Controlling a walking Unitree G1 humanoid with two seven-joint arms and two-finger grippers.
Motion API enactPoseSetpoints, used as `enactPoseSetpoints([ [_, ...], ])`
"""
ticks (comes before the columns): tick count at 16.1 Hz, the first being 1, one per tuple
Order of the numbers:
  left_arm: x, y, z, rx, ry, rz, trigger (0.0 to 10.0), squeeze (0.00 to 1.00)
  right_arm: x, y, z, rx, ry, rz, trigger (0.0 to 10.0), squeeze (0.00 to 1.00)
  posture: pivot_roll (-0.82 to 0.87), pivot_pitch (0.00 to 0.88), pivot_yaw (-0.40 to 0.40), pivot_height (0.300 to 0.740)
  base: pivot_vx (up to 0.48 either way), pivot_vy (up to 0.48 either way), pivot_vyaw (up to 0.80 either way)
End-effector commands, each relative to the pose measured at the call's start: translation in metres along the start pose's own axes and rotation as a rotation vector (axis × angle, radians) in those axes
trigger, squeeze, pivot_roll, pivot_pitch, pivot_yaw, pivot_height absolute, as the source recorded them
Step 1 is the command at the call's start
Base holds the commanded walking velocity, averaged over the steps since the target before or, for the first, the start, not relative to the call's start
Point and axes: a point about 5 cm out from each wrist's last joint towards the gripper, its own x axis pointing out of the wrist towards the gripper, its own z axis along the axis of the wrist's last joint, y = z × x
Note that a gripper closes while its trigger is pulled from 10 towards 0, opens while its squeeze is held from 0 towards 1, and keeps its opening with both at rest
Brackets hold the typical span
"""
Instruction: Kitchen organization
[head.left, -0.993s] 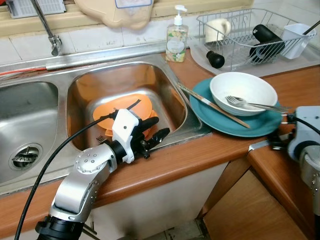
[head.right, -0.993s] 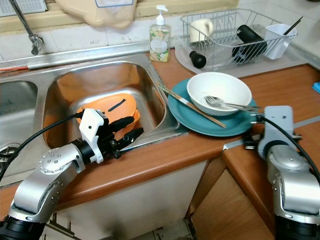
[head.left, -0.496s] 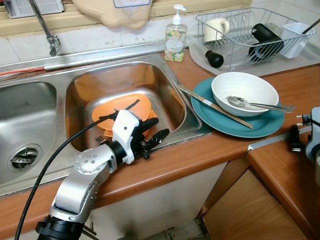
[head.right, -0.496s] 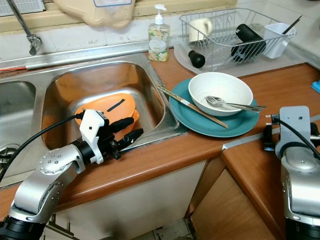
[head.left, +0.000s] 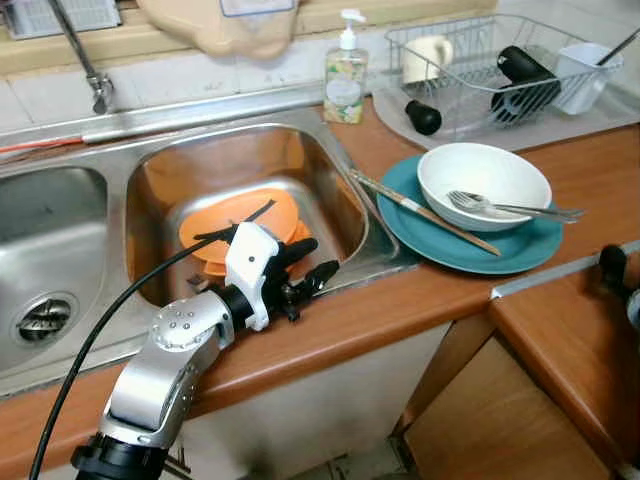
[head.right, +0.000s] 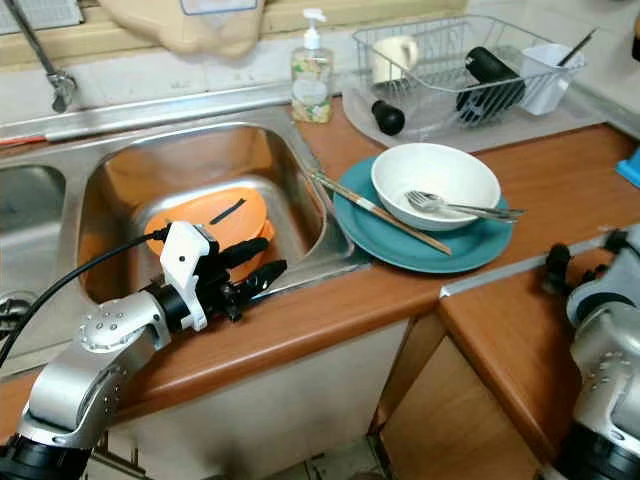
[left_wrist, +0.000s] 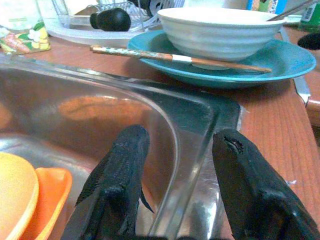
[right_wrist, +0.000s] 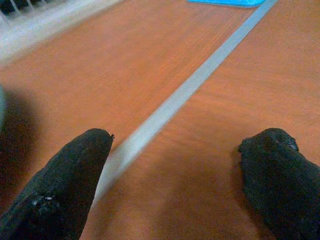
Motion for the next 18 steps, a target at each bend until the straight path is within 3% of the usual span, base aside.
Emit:
enactPoseSetpoints([
  [1,-0.002,0.000,0.001,0.011,0.005,-0.002,10.0,0.00,-0.004,0.004,0.006,0.074,-0.020,0.046,10.0,0.00,-0.21,0.000,0.035,0.740,0.000,0.000,0.00],
  [2,-0.001,-0.001,0.001,0.011,0.004,-0.005,10.0,0.00,-0.007,0.013,0.007,0.133,-0.023,0.114,10.0,0.00,-0.21,0.000,0.036,0.740,0.000,0.000,0.00],
  [4,-0.001,-0.001,0.001,0.012,0.002,-0.007,10.0,0.00,-0.009,0.020,0.005,0.151,-0.011,0.178,10.0,0.00,-0.21,0.000,0.037,0.740,0.000,0.000,0.00],
  [8,0.000,-0.001,0.001,0.012,0.002,-0.007,10.0,0.00,-0.012,0.033,-0.008,0.044,0.079,0.222,10.0,0.00,-0.21,0.000,0.036,0.740,0.000,0.000,0.00],
  [18,-0.001,0.001,0.003,0.018,-0.001,0.004,10.0,0.00,-0.018,0.070,-0.017,0.019,0.150,0.401,10.0,0.00,-0.19,0.000,0.030,0.740,0.000,0.000,0.00],
])
